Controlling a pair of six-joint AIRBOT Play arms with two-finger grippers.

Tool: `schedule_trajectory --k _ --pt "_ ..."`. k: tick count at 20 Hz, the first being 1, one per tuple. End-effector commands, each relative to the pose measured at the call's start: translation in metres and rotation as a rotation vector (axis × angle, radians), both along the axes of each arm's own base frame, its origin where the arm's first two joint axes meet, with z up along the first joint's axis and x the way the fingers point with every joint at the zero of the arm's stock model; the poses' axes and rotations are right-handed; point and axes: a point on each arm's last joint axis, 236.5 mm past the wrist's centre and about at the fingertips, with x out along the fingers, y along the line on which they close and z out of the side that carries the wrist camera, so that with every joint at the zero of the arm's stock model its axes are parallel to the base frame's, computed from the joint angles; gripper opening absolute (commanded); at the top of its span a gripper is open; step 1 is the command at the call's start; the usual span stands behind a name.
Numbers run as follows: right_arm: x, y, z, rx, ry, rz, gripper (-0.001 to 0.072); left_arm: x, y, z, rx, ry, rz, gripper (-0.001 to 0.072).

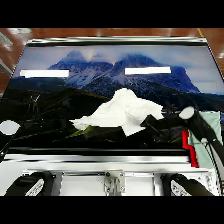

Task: Fold the shirts.

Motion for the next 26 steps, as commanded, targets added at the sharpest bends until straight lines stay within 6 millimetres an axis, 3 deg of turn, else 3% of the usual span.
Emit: schedule_trajectory --k 1,6,8,11,15,16,17,18,20,22,23,24,26 --pt "0.001 -0.001 -0.025 0.054 -0.025 -0.196 0.0631 0.0 0.0 0.0 0.0 -0.001 0.001 0.0033" --pt "0.001 0.008 -0.044 0.049 0.012 -0.199 0.063 0.002 -0.001 0.002 -0.011 -0.003 0.006 0.0033" --pt "0.011 0.018 -0.05 0.051 -0.016 -0.217 0.063 0.002 -0.003 0.004 -0.022 -0.003 0.009 0.0033" --pt "0.033 0.017 -0.053 0.042 -0.06 -0.293 0.063 0.002 -0.004 0.006 -0.036 -0.003 0.011 0.0033" --pt "0.047 0.018 -0.056 0.041 -0.056 -0.299 0.0629 0.002 -0.004 0.006 -0.036 -0.003 0.012 0.0033" --pt "0.05 0.018 -0.056 0.041 -0.059 -0.298 0.0562 0.002 -0.004 0.006 -0.036 -0.003 0.012 0.0033" --pt "0.054 0.018 -0.056 0.042 -0.063 -0.296 0.0343 0.002 -0.004 0.006 -0.036 -0.003 0.012 0.0033" --pt "0.057 0.018 -0.054 0.041 -0.073 -0.297 0.0218 0.002 -0.004 0.006 -0.036 -0.003 0.012 0.0033" --pt "0.063 0.019 -0.049 0.039 -0.102 -0.276 0.0059 0.002 -0.004 0.006 -0.036 -0.003 0.012 0.0033" --pt "0.067 0.029 -0.03 0.057 -0.176 -0.152 0.0059 0.003 -0.006 0.011 -0.042 -0.011 0.006 0.0033" --pt "0.073 0.036 -0.01 0.072 -0.247 -0.07 0.0058 0.007 -0.007 0.025 -0.036 -0.049 -0.015 0.0033" --pt "0.078 0.044 0.018 0.092 -0.334 0.021 0.0058 0.014 -0.008 0.046 -0.019 -0.128 -0.046 0.0032" --pt "0.086 0.058 0.107 0.141 -0.586 0.222 0.0059 0.04 0.002 0.12 0.034 -0.352 -0.052 0.0032"
